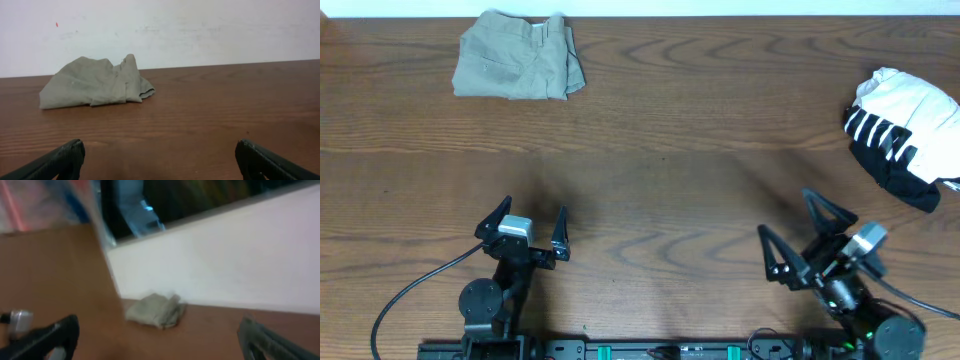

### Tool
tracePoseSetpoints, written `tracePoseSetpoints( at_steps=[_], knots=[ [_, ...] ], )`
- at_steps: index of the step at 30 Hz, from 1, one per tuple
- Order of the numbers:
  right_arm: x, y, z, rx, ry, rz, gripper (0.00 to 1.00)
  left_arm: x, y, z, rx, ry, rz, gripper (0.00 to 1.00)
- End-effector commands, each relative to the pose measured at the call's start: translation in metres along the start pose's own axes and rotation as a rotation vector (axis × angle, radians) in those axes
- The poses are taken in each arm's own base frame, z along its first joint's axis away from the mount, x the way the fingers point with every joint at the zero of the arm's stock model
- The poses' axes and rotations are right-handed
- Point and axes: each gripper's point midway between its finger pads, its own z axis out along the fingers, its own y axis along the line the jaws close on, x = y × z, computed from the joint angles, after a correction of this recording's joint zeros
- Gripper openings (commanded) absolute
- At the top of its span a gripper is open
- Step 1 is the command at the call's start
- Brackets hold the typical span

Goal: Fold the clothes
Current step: 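Reach the right gripper to the white shirt pile and grasp it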

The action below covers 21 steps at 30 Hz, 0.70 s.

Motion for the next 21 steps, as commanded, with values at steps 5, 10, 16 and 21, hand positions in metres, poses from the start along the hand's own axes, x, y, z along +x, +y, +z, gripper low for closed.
tracePoseSetpoints(
  at_steps=[5, 10, 16, 21],
  knots=[
    [-0.053, -0.108, -0.019, 0.755, 0.189, -0.083, 0.99, 0.015, 0.0, 0.001, 0.003, 0.046, -0.016, 0.98],
    [-0.053, -0.176, -0.018, 1.04, 0.415, 0.0, 0.99, 0.015, 0.0, 0.001, 0.003, 0.046, -0.016, 0.98],
    [-0.045, -0.249, 0.0, 1.103, 0.636, 0.157, 0.99, 0.015, 0.0, 0.001, 0.003, 0.046, -0.016, 0.98],
    [-0.047, -0.289, -0.004, 1.174, 0.685, 0.216, 0.99, 0.015, 0.0, 0.001, 0.003, 0.046, -0.016, 0.98]
  ],
)
